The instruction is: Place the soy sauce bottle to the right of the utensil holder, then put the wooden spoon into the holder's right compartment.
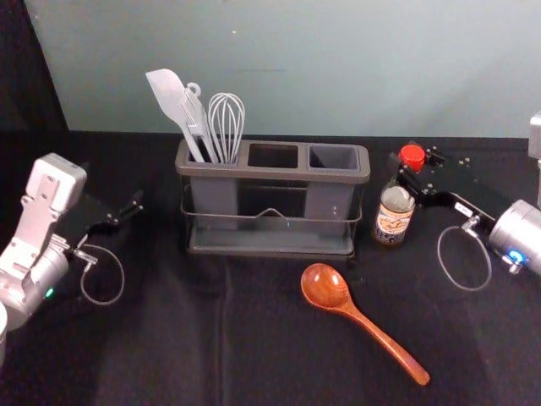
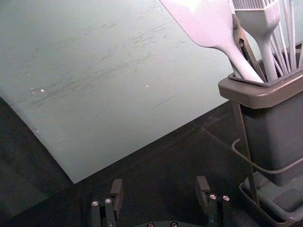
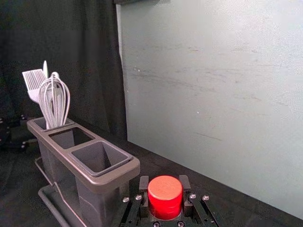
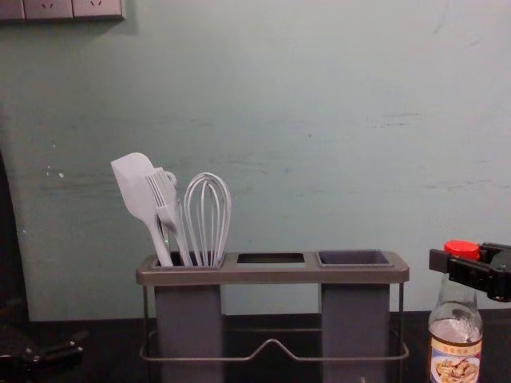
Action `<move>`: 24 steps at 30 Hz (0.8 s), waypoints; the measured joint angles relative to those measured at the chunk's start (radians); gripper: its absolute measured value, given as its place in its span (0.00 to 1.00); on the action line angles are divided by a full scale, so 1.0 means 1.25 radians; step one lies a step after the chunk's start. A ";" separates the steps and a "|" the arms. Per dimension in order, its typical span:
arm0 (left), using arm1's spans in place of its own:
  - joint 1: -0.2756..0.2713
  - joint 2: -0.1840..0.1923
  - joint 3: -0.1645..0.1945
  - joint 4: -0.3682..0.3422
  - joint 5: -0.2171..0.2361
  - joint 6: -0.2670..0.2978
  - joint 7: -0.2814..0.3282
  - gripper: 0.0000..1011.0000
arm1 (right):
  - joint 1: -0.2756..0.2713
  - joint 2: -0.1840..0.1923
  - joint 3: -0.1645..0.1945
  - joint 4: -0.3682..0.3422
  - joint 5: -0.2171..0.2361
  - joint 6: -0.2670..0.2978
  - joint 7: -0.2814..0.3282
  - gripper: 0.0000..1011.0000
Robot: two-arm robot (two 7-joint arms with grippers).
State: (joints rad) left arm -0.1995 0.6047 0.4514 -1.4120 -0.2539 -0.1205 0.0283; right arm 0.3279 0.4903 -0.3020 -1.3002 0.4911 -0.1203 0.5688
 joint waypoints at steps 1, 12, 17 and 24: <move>0.000 0.000 0.000 0.000 0.000 0.000 0.000 0.99 | 0.000 0.000 0.000 0.000 0.000 0.000 0.000 0.38; 0.000 0.000 0.000 0.000 0.000 0.000 0.000 0.99 | 0.000 0.001 0.001 -0.002 0.001 0.001 0.000 0.66; 0.000 0.000 0.000 0.000 0.000 0.000 0.000 0.99 | -0.001 0.001 0.001 -0.003 0.001 0.001 0.000 0.81; 0.000 0.000 0.000 0.000 0.000 0.000 0.000 0.99 | -0.001 0.001 0.001 -0.003 0.002 0.002 -0.001 0.99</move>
State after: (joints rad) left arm -0.1995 0.6047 0.4514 -1.4119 -0.2539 -0.1205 0.0283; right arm 0.3265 0.4920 -0.3012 -1.3042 0.4931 -0.1184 0.5680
